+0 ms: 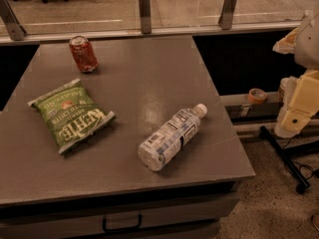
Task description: Move blue plastic bottle near coke can
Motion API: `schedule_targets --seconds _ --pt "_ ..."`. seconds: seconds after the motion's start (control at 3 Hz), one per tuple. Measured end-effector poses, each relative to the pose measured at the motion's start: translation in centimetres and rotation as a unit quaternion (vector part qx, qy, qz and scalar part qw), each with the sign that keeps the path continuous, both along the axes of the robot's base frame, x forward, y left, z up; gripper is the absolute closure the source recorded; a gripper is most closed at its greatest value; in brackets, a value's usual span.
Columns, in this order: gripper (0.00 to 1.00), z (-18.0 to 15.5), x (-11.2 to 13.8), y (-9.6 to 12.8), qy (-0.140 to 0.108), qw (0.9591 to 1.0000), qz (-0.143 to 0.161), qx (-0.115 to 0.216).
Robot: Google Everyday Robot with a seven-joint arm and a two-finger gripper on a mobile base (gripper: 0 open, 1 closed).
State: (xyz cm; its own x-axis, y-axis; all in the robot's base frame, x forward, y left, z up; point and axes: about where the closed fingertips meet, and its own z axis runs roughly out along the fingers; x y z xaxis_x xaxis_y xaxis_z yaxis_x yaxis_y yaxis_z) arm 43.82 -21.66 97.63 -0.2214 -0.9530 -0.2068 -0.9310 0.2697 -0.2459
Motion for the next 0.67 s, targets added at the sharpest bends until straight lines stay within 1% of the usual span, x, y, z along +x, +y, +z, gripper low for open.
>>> schedule_targets --seconds 0.33,0.67 --pt "0.0 0.0 0.0 0.0 0.0 1.0 0.0 0.0" --pt "0.0 0.26 -0.04 0.27 -0.006 0.9999 0.008 0.004"
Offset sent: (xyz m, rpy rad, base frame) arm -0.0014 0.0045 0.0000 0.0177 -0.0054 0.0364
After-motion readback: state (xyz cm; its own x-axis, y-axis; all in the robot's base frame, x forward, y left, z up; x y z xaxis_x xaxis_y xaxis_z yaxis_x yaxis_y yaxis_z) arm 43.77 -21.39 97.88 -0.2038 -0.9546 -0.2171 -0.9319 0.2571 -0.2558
